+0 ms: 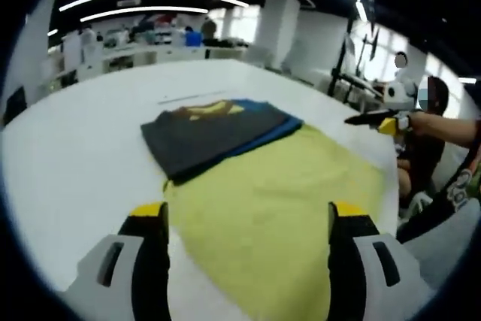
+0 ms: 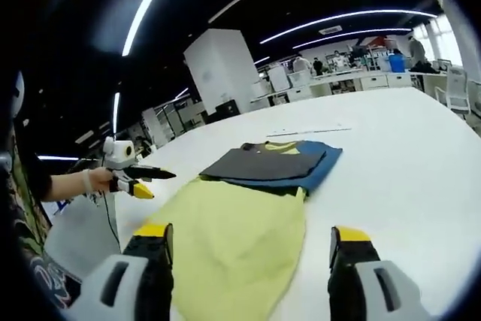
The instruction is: Fold the garment on the visible template until the final outline fits inside the template.
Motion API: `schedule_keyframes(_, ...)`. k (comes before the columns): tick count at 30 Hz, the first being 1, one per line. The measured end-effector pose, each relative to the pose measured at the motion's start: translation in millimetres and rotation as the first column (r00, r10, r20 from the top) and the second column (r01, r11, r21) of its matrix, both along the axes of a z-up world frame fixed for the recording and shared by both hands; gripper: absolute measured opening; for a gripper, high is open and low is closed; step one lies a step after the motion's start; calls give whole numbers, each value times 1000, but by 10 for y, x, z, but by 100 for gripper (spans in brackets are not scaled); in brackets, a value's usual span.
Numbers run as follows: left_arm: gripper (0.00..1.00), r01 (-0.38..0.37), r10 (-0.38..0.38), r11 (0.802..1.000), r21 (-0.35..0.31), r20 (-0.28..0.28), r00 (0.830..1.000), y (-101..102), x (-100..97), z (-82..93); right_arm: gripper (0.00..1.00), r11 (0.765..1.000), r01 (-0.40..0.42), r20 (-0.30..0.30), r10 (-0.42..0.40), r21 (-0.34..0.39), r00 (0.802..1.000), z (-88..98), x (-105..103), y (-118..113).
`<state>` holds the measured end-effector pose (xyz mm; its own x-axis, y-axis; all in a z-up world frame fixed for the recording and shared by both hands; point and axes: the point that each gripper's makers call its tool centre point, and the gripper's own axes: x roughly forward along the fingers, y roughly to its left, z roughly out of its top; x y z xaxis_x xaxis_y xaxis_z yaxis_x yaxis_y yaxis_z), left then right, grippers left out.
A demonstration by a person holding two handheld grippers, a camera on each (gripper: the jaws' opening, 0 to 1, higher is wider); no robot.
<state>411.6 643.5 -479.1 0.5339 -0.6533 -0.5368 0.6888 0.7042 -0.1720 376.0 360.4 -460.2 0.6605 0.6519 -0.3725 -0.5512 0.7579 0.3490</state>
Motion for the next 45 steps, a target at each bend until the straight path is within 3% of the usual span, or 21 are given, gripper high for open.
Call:
schedule_keyframes(9, 76, -15, 17, 999, 43, -44, 999, 282, -357, -67, 77, 999, -25, -25, 24, -21, 999, -48, -167, -39)
schedule_keyframes(13, 74, -12, 18, 999, 52, -117, 993, 343, -526, -147, 73, 999, -39, -50, 38, -30, 998, -107, -273, -79)
schedule_keyframes(17, 69, 26, -13, 996, 83, -143, 990, 356, -697, -162, 60, 993, -70, -68, 64, -94, 996, -216, -471, -135)
schedule_keyframes(21, 60, 19, -7, 998, 55, -210, 978, 360, -853, -201, 53, 993, -78, -109, 69, -86, 992, -302, -638, -172)
schedule_keyframes(26, 54, 51, -29, 996, 71, -282, 959, 363, -1049, -347, 44, 991, -89, -161, 71, -104, 984, -447, -810, -219)
schedule_keyframes(31, 46, 13, 1, 999, 42, -318, 948, 387, -1094, -349, 34, 993, -86, -210, 68, -78, 975, -534, -912, -258)
schedule_keyframes(38, 45, 49, -27, 998, 50, -371, 928, 359, -1242, -430, 27, 992, -104, -250, 84, -69, 964, -601, -1017, -249)
schedule_keyframes(39, 44, 37, -22, 999, 36, -356, 934, 348, -1210, -411, 27, 992, -103, -253, 82, -69, 964, -617, -1026, -254)
schedule_keyframes(45, 34, -35, 34, 999, 5, -416, 909, 375, -1228, -420, 22, 995, -92, -273, 82, -25, 959, -606, -1077, -212)
